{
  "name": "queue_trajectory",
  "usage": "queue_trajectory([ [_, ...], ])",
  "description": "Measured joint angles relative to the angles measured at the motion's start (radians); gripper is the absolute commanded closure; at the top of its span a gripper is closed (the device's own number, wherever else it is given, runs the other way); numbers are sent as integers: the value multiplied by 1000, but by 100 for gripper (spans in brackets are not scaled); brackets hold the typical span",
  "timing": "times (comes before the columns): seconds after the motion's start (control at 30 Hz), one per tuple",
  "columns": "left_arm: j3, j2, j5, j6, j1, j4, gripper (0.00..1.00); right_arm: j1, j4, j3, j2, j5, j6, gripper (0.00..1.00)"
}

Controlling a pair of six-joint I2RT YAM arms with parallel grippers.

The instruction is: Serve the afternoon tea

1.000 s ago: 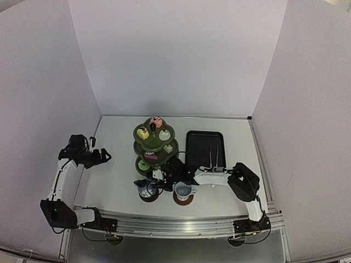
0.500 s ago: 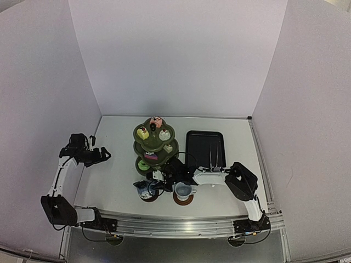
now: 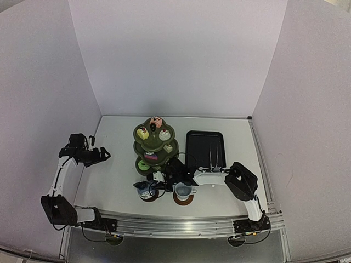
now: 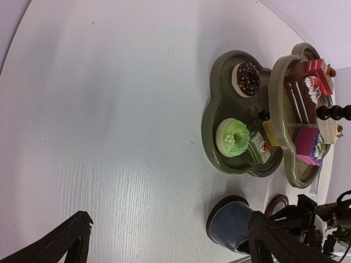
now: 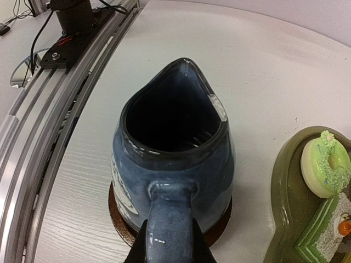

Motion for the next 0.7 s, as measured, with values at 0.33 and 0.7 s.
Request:
queue_trajectory([
  [0.33,0,0,0,0,3,0,0,0,12,-33,-1,28,-27,79],
  [0.7,0,0,0,0,6,0,0,0,3,-50,-12,43,-25,100],
])
